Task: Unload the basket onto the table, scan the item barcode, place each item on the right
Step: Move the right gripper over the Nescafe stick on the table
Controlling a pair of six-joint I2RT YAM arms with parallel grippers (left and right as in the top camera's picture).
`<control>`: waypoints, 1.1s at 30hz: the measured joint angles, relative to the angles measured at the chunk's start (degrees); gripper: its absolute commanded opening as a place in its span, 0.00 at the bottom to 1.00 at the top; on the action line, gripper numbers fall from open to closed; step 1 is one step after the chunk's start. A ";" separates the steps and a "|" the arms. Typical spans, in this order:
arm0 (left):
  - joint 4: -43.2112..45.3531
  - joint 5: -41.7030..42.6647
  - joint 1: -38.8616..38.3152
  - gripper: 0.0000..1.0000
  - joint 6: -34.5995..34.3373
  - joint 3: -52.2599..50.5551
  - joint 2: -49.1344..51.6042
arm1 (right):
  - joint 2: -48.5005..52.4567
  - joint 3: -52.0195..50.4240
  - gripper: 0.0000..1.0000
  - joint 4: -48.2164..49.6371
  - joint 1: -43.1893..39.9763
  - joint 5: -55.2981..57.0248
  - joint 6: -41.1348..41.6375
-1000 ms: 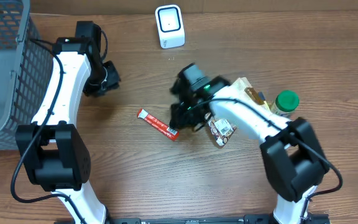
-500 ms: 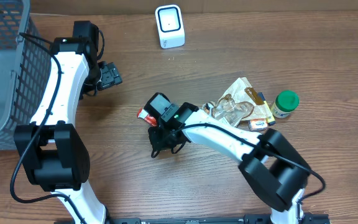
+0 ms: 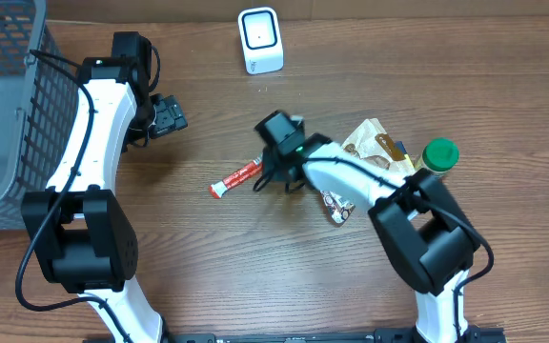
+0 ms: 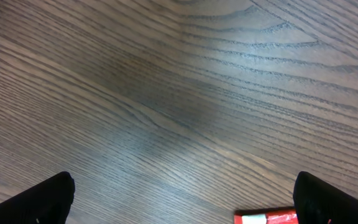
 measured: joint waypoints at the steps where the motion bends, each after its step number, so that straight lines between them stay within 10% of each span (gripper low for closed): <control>1: 0.00 0.00 0.00 1.00 0.00 0.00 0.00 | 0.13 -0.15 0.08 1.31 -0.63 0.50 -0.20; 33: 0.00 0.00 0.00 1.00 0.00 0.00 0.00 | 3.43 -0.13 0.14 13.33 5.60 -5.49 3.37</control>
